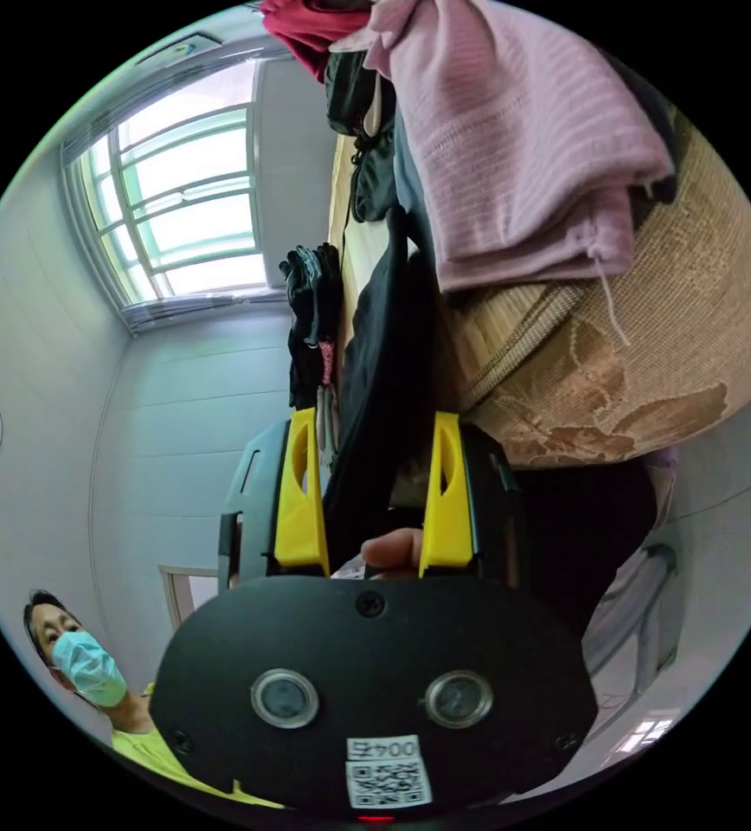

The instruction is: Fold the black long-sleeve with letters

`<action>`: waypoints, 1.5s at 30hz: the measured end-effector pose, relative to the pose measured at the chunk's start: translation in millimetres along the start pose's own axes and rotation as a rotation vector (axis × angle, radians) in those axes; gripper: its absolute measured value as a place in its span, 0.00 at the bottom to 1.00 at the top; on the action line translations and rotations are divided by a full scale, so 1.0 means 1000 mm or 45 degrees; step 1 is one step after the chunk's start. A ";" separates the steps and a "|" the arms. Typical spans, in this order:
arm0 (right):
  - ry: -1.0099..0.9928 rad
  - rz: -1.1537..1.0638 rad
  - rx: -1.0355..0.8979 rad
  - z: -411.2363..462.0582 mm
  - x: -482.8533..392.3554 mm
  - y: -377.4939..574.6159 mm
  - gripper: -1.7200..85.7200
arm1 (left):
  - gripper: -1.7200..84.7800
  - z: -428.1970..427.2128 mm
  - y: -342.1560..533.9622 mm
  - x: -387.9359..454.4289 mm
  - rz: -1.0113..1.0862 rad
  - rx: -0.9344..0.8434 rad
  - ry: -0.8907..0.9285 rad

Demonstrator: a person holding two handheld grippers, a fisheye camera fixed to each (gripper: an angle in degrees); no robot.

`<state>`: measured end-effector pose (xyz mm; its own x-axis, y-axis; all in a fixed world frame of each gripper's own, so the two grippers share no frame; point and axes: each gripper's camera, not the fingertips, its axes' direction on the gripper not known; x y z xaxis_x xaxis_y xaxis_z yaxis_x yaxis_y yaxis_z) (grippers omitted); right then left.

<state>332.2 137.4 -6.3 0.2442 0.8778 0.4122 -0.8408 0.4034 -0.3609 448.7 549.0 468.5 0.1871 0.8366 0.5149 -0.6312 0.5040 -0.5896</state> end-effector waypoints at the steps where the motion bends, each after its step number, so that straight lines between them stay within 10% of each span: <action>1: -0.002 0.000 -0.007 0.004 0.002 -0.001 0.21 | 0.02 -0.010 0.002 -0.008 -0.013 0.004 0.011; 22: 0.051 -0.155 -0.010 0.097 -0.094 -0.015 0.08 | 0.02 -0.179 0.030 -0.323 -0.671 0.135 0.346; 33: 0.450 -0.308 -0.194 0.335 -0.251 -0.054 0.09 | 0.02 -0.195 0.174 -0.666 -1.603 0.320 0.968; 45: 0.724 -0.213 -0.347 0.587 -0.188 -0.100 0.10 | 0.03 -0.161 0.345 -0.848 -2.142 0.453 1.065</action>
<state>86.7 -220.0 443.1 0.6414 0.7672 0.0013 -0.6351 0.5319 -0.5602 193.5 48.2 -272.0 0.8754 -0.4691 -0.1165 0.4802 0.8171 0.3189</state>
